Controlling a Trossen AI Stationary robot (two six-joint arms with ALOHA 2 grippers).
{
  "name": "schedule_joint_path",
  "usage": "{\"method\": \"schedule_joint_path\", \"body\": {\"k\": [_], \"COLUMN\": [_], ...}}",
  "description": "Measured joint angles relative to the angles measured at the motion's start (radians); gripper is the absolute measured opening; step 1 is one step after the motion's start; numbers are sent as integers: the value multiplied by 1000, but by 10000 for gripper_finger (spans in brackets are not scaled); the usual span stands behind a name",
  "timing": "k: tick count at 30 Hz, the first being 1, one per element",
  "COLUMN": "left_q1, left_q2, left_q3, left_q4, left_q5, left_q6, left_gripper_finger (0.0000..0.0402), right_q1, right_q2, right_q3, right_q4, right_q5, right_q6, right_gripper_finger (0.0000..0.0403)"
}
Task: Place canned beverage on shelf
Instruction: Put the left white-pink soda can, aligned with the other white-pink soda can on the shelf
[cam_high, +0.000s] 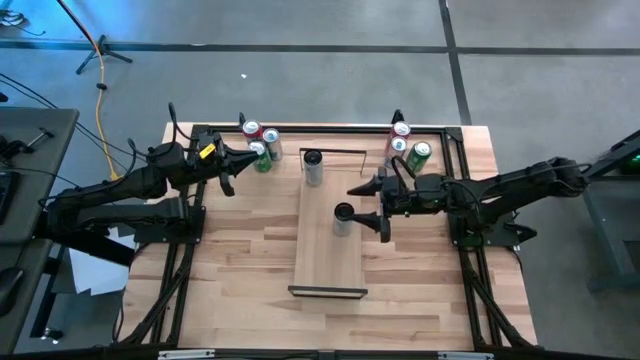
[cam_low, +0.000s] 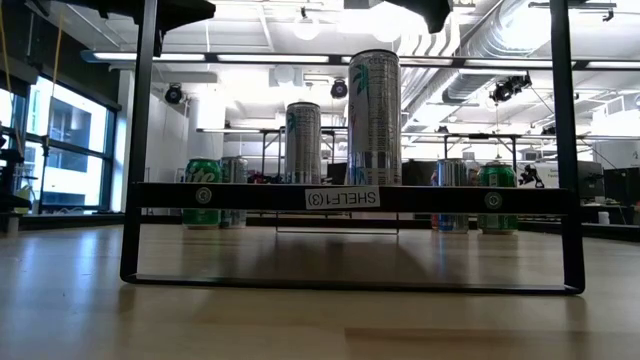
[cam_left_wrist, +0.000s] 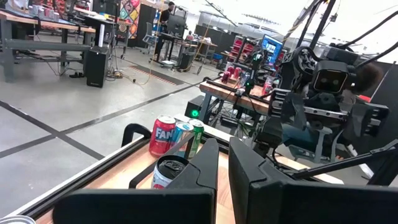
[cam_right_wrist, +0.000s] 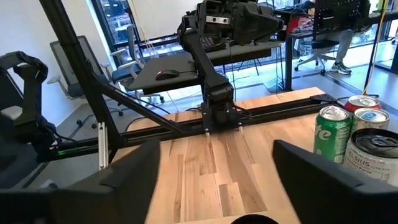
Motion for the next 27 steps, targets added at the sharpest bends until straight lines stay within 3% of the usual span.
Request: {"method": "schedule_joint_path", "body": {"k": [12, 27], "left_q1": [0, 0], "left_q2": [0, 0], "left_q3": [0, 0], "left_q4": [0, 0], "left_q5": [0, 0], "left_q6": [0, 0], "left_gripper_finger": [0, 0], "right_q1": [0, 1], "right_q2": [0, -27], "right_q3": [1, 1], "right_q4": [-23, -64], "right_q5": [-11, -52], "right_q6": [-91, -73], "right_gripper_finger": [19, 1]}}
